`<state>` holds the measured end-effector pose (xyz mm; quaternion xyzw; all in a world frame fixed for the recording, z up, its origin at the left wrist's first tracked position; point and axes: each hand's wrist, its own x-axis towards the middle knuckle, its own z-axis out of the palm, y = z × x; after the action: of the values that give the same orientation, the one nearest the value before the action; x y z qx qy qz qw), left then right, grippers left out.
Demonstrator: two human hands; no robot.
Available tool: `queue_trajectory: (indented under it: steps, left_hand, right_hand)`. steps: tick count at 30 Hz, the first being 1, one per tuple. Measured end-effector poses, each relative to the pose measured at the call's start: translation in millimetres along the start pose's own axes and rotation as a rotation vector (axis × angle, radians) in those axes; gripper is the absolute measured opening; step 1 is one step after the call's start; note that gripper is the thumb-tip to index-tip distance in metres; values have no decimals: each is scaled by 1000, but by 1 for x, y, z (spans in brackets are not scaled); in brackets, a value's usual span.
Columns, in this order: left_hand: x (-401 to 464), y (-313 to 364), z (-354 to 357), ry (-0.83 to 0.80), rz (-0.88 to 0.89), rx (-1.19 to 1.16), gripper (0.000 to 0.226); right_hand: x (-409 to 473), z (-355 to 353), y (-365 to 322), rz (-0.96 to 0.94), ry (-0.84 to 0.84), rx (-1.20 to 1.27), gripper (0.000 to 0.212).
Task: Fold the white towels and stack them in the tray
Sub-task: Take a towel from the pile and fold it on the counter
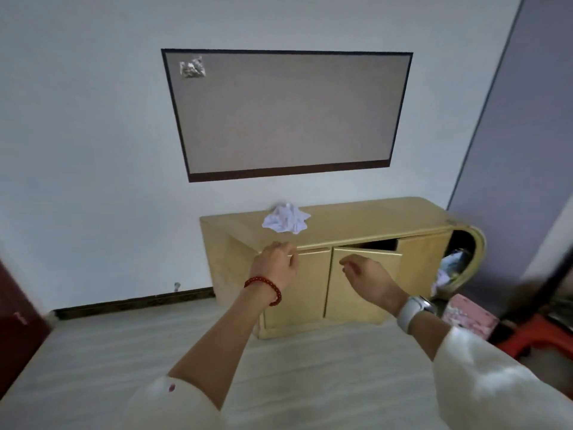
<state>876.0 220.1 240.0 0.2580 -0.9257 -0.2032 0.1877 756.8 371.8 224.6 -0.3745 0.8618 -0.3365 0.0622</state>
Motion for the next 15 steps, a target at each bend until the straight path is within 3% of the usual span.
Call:
queue_trajectory:
  steps: [10,15]
  left_hand:
    - [259,24,131,-130,46,-34,28]
    - [360,16,216,-197,-36,-66,29]
  right_hand:
    - [211,-37,134,142,-12,-3,27]
    - [320,-27,215,165,-92,-3,26]
